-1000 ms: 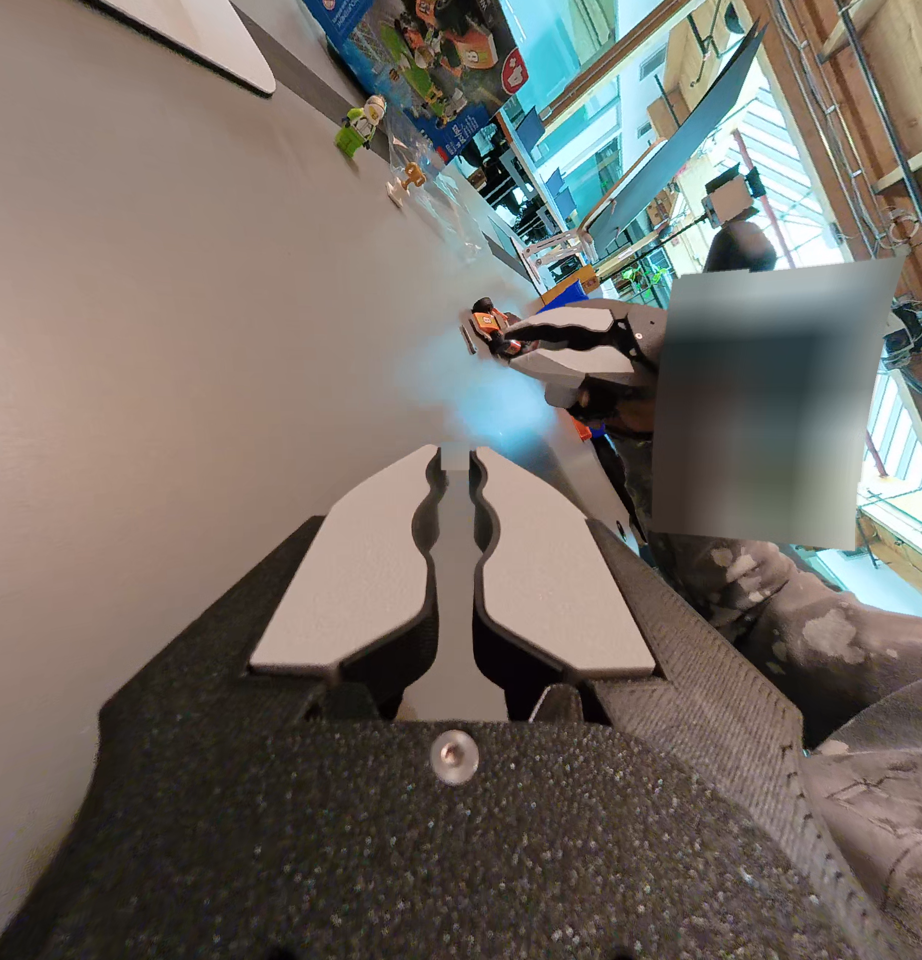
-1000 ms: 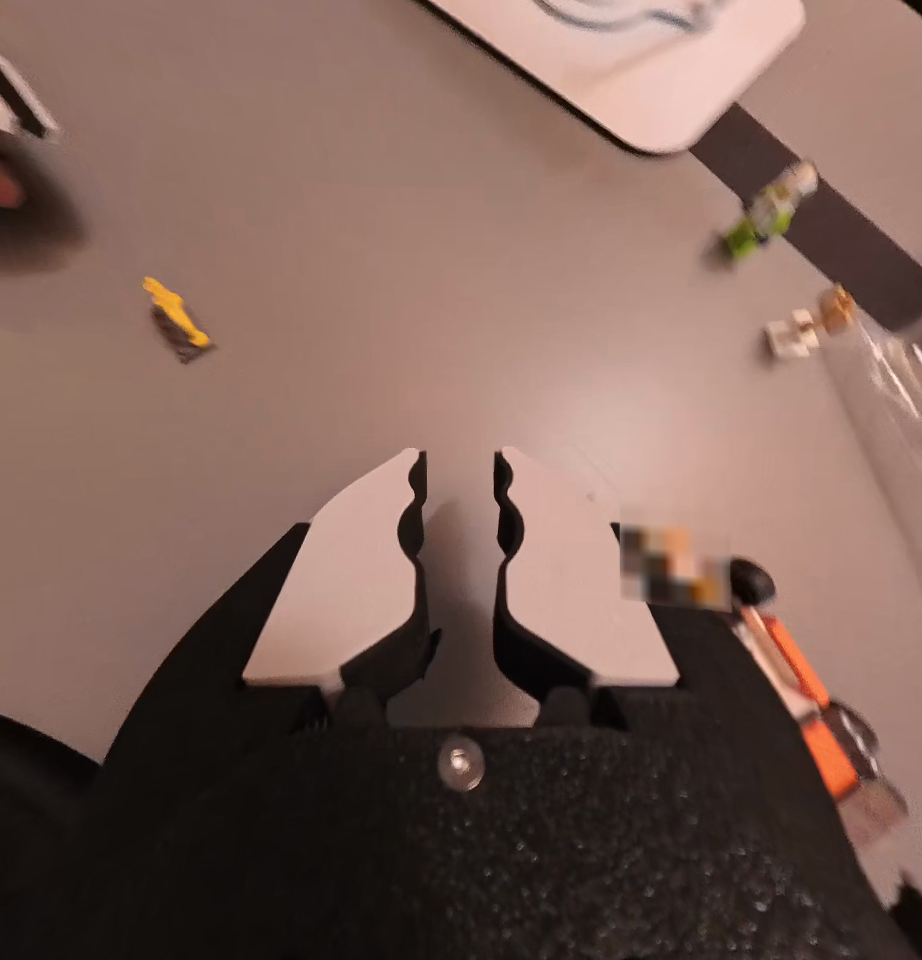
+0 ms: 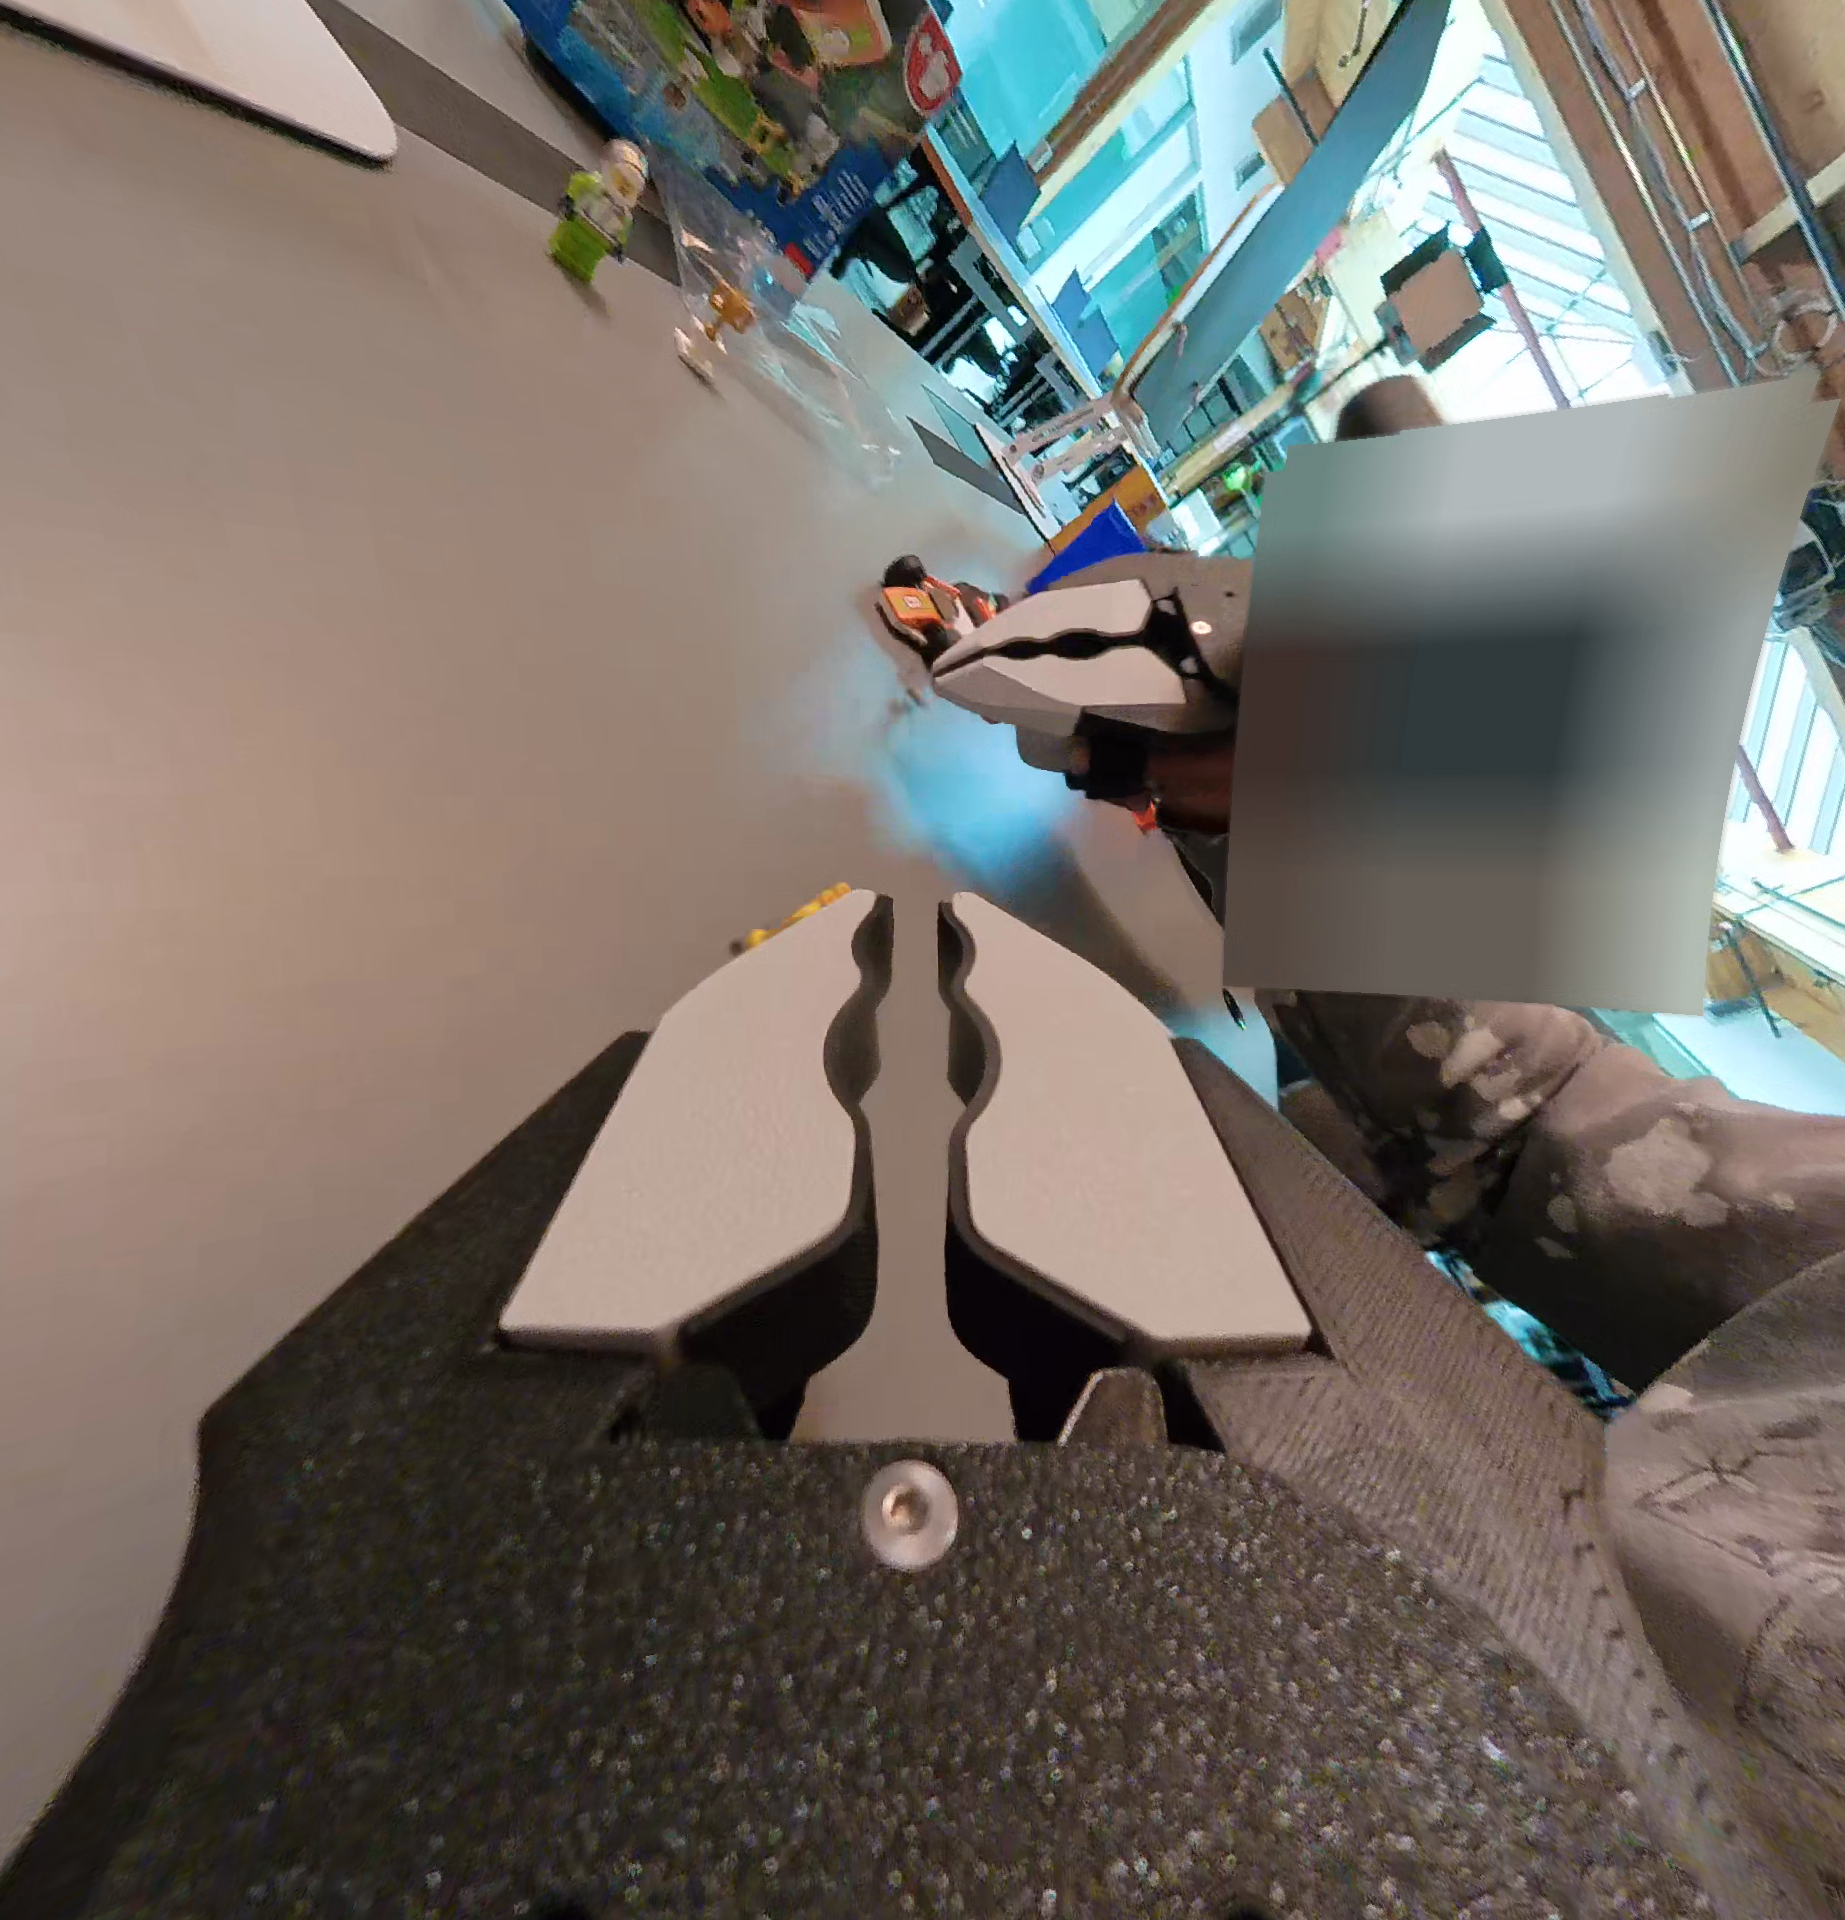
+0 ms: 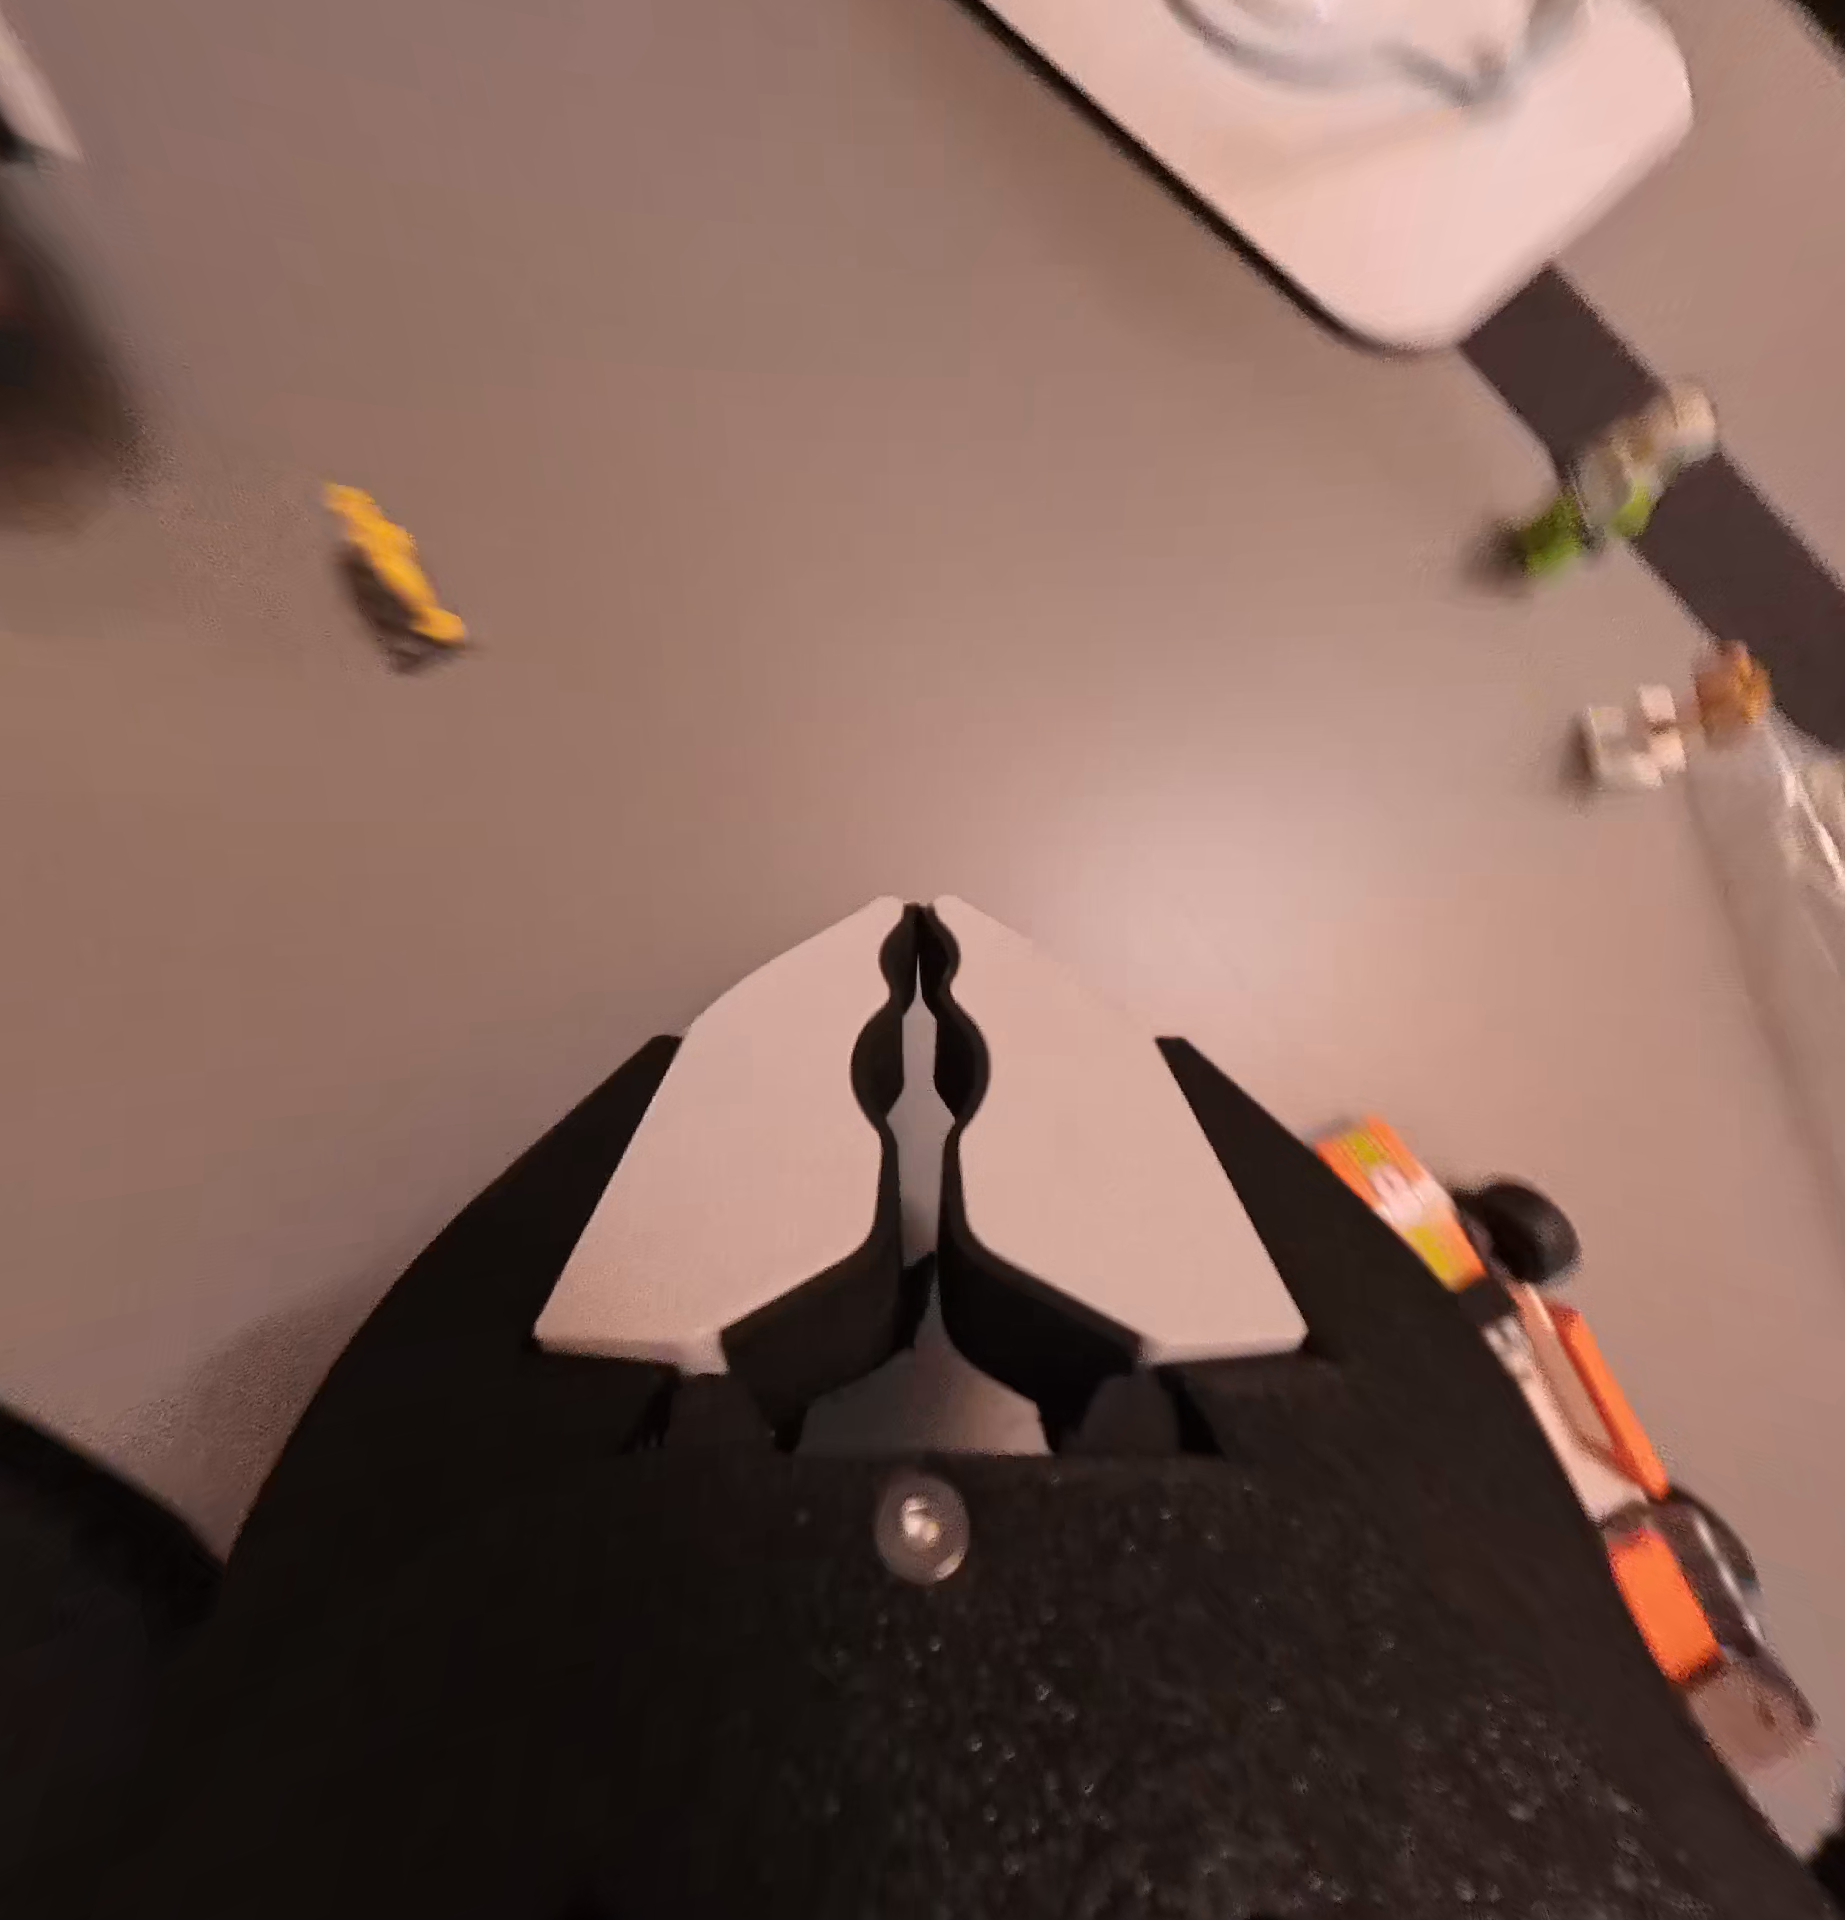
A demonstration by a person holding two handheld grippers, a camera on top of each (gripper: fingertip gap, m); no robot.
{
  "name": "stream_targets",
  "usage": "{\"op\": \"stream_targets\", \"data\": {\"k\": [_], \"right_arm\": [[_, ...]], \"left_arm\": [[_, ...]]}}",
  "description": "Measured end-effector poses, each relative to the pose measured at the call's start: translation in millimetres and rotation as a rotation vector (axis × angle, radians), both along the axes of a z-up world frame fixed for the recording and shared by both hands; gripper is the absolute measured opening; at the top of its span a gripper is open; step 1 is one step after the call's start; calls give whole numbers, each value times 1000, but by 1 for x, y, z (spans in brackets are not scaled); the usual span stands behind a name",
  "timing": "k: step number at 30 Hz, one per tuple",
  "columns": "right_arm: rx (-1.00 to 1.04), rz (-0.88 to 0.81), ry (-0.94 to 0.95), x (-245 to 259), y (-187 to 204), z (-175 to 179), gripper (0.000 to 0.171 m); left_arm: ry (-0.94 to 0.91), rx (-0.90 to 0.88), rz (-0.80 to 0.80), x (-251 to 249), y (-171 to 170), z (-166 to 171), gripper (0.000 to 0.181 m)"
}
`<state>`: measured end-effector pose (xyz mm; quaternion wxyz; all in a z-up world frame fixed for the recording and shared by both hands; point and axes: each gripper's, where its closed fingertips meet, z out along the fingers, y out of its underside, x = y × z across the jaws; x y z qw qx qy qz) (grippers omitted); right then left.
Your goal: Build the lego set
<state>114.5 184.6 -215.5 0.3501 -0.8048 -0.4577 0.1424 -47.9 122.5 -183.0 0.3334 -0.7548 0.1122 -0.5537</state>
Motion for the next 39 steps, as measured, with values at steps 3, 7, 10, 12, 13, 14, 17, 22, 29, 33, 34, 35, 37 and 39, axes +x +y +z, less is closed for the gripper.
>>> {"op": "stream_targets", "data": {"k": [3,7,10,12,13,14,17,22,29,33,34,35,37,39], "right_arm": [[75,97,-48,-33,-25,14,0],[120,8,-121,-13,-14,20,0],[28,-142,-89,31,0,18,18],[-52,-235,-69,59,3,10,23],[-95,-268,-51,68,2,6,24],[-144,-283,-34,72,-3,1,25],[-229,-285,-40,70,-22,-13,25],[-226,-320,-120,65,-33,-33,15],[-237,-313,-69,63,-32,-33,5],[-277,-326,-18,64,-31,-33,2],[-278,-320,-18,63,-32,-32,6],[-270,-313,-26,62,-33,-32,10],[-246,-295,-56,61,-34,-32,15],[-229,-274,-77,61,-33,-32,19]], "left_arm": [[4,-10,-33,11,-6,-3,9],[28,0,-49,14,-11,-5,9],[25,16,-27,8,-8,0,9],[17,22,-19,6,-6,3,9],[15,24,-17,5,-6,4,9],[14,26,-17,5,-6,5,9],[27,34,-19,6,-7,4,8],[35,30,-21,7,-7,1,8],[31,29,-24,8,-7,1,8],[36,30,-29,8,-9,0,9],[37,29,-28,8,-8,0,9],[37,29,-28,8,-8,0,9],[33,24,-27,8,-8,-1,8],[32,19,-32,8,-8,-2,9]]}}
